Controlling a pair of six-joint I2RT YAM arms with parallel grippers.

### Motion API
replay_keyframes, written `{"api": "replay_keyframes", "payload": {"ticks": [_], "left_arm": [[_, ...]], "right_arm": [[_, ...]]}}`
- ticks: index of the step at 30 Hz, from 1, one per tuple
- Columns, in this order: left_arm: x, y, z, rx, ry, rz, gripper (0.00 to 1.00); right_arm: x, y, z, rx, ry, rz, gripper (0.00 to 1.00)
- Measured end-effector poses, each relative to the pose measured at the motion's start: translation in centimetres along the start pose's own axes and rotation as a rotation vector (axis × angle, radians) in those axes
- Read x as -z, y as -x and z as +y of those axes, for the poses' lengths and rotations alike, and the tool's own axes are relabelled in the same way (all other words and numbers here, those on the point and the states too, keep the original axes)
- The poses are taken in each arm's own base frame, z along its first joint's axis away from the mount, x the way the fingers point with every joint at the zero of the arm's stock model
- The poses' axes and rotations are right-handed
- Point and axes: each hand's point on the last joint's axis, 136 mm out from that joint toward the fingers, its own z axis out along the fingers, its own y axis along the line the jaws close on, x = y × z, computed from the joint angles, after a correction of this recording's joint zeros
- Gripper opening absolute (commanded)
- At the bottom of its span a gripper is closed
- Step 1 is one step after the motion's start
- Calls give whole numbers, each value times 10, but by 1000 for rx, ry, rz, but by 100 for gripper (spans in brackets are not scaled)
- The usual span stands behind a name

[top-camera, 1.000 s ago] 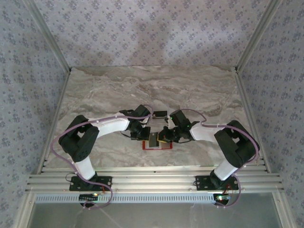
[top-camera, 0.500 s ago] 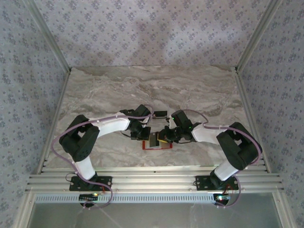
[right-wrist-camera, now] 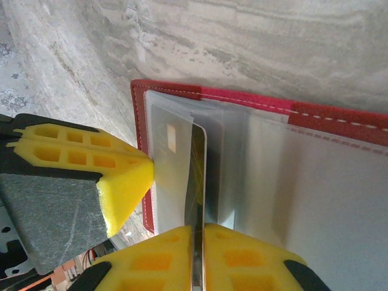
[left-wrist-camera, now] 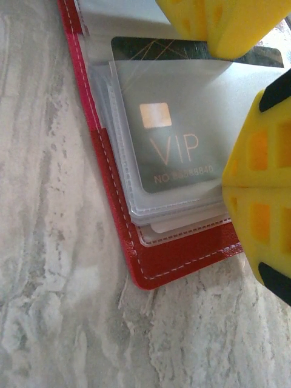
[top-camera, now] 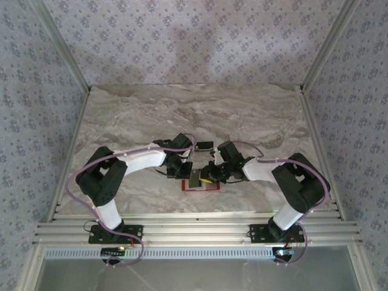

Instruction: Take the credit cards out of the card holder

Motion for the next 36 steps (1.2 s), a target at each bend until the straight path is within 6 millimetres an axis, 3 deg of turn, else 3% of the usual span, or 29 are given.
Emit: {"api": "replay_keyframes", "payload": {"ticks": [8,17,21,28,36], "left_arm": [[0,0,0,0,1,0,10],[0,2,0,-6,4,-9,13],[0,4,2,-15,17,-19,19],[4,9,8,-22,49,-54,21],[26,8,24,6,67,-124,21]], "right_arm": [[8,0,0,12,-27,-19,2],[58,3,5,131,-133,-121,0],[81,8,13,236,-196,-170,0],[110,20,24,437,-273,-230,0],[133,39,53,853,-361,-243,0]]}}
